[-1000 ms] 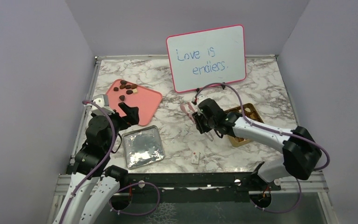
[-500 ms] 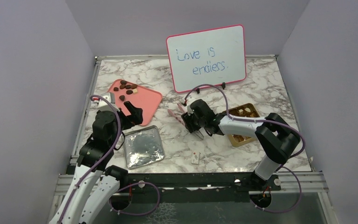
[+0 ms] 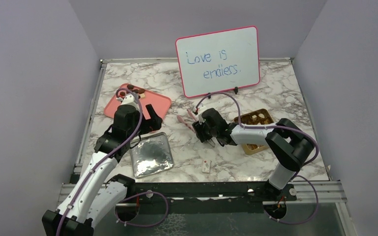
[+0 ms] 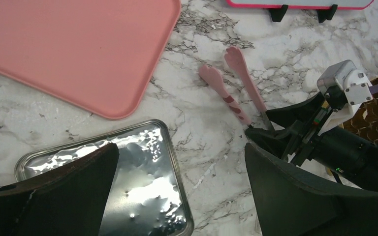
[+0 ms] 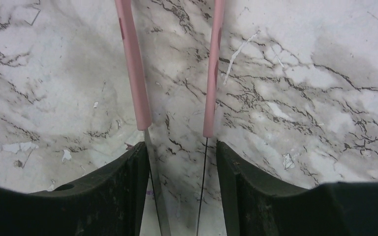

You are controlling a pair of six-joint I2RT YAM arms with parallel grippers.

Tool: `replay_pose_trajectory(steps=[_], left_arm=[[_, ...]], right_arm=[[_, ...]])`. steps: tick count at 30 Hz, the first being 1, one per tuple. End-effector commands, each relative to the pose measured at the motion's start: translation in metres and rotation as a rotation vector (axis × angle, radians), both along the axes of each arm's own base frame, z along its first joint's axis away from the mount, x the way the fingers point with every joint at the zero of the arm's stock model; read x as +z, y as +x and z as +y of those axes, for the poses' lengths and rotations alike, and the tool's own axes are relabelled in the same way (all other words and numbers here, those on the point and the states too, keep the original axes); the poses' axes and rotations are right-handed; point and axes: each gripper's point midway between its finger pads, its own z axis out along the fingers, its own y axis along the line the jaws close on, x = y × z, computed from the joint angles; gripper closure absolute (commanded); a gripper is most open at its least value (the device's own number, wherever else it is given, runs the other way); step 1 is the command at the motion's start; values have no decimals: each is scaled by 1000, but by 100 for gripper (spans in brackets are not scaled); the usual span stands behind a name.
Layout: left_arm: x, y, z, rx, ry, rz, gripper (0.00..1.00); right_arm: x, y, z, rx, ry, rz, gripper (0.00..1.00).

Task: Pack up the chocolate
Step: Pick up the clamp from the center of the board.

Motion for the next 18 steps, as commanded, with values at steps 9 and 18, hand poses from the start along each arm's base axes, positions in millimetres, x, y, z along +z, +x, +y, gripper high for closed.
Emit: replay_pose_trajectory(steps=[9, 18], left_arm=[[12, 21, -35, -114, -97, 30, 6], [44, 41, -57, -174, -179, -27, 6]], right_arm=[[13, 0, -1, 23, -16, -95, 60], [92, -18, 23, 199, 117, -153, 61]])
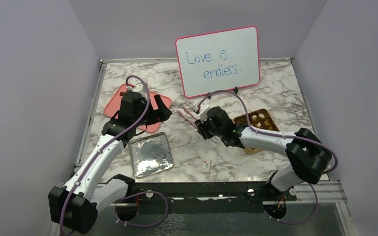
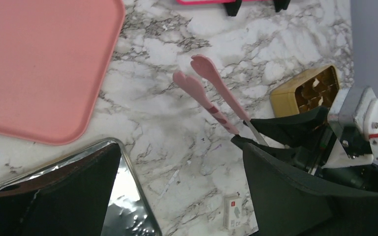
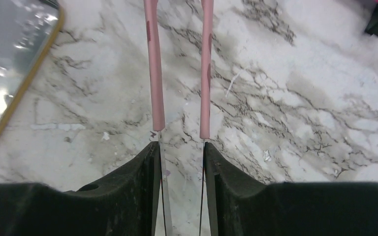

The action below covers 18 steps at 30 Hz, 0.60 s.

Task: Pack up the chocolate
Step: Pick up the clamp from the center of the board.

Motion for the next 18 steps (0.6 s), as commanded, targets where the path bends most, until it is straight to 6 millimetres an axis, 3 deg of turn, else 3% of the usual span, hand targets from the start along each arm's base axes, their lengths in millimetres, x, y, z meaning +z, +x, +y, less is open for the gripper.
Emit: replay_pose_trajectory(steps=[1, 6, 11, 18], left_arm=[[42, 19, -18, -38, -104, -103, 6], [34, 30, -24, -49, -97, -76, 10], [5, 35, -6, 15, 19, -10, 15], [-20, 30, 15, 74, 119, 43, 19]], right_arm=[[54, -14, 24, 147, 97, -40, 61], [86, -28, 33, 213, 129, -26, 61], [121, -32, 34, 212, 186, -50, 61], [140, -36, 39, 219, 228, -29, 61]])
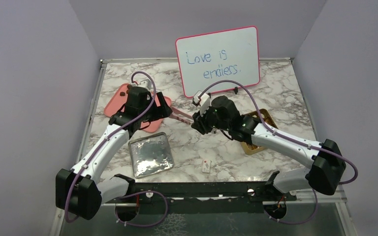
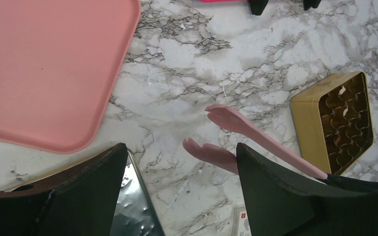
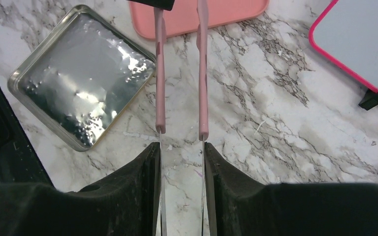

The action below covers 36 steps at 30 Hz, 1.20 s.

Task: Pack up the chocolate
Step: Pick up the clamp from the center of the board, then pick up the fake chocolate from the plate.

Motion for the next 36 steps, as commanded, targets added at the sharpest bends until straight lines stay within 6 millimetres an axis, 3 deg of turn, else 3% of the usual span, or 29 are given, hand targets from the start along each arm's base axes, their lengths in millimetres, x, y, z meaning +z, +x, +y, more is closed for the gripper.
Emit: replay_pose_trajectory(steps=[1, 4, 7, 11, 14, 18, 32, 36], left_arm=[[-7, 1, 19, 51, 80, 4, 19], [-8, -2, 21, 53, 85, 10, 19], [8, -2, 29, 89, 91, -37, 14], [55, -2, 45, 164, 98, -169, 6], [97, -9, 60, 234, 82, -288, 3], [136, -22, 82, 323, 69, -408, 1], [170, -66, 108, 391, 25, -569, 1], [188, -83, 119, 436, -21, -634, 1]], right_arm=[[21, -10, 9, 45, 53, 23, 61], [18, -8, 13, 51, 46, 34, 61], [12, -1, 16, 35, 26, 37, 61], [4, 8, 25, 37, 1, 36, 61], [1, 21, 36, 25, 4, 24, 61], [-5, 41, 56, 14, 1, 12, 61], [-36, 113, 131, -46, -32, -41, 60], [-45, 122, 156, -22, -31, -36, 60]])
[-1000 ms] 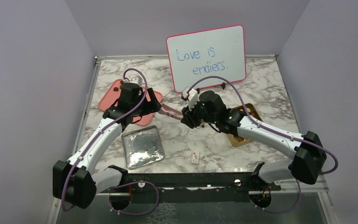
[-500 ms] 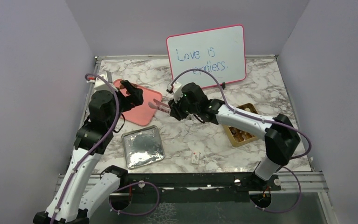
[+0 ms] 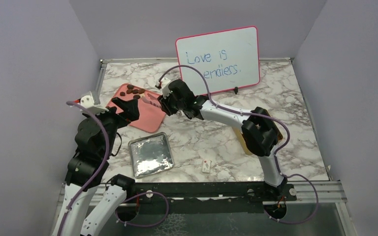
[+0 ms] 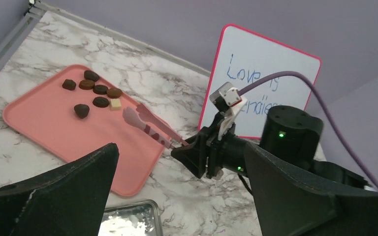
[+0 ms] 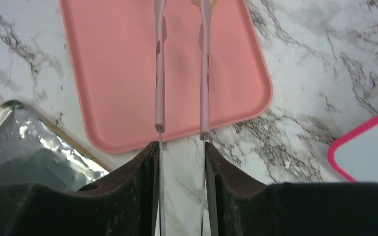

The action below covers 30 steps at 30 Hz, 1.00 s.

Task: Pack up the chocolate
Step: Pick up the fake chocolate from the plate.

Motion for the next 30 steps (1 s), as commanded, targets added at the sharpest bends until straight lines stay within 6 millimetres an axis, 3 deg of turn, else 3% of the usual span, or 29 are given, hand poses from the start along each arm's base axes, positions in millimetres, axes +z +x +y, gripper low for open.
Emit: replay_pose_trajectory(steps=[1, 7, 11, 17, 26, 30], left_arm=[[26, -18, 19, 72, -45, -105, 1], [58, -41, 20, 34, -97, -205, 1], [73, -56, 18, 0, -121, -253, 1], [74, -58, 21, 8, -116, -261, 1], [72, -55, 18, -3, -102, -251, 1], [69, -55, 18, -2, -102, -245, 1]], right_arm=[[7, 14, 33, 21, 37, -53, 60], [-11, 9, 67, 71, 44, -46, 60], [-25, 12, 78, 92, 37, -32, 60], [-35, 10, 98, 127, 39, -33, 59], [-55, 25, 105, 81, -38, -105, 55], [-54, 25, 113, 100, -26, -113, 55]])
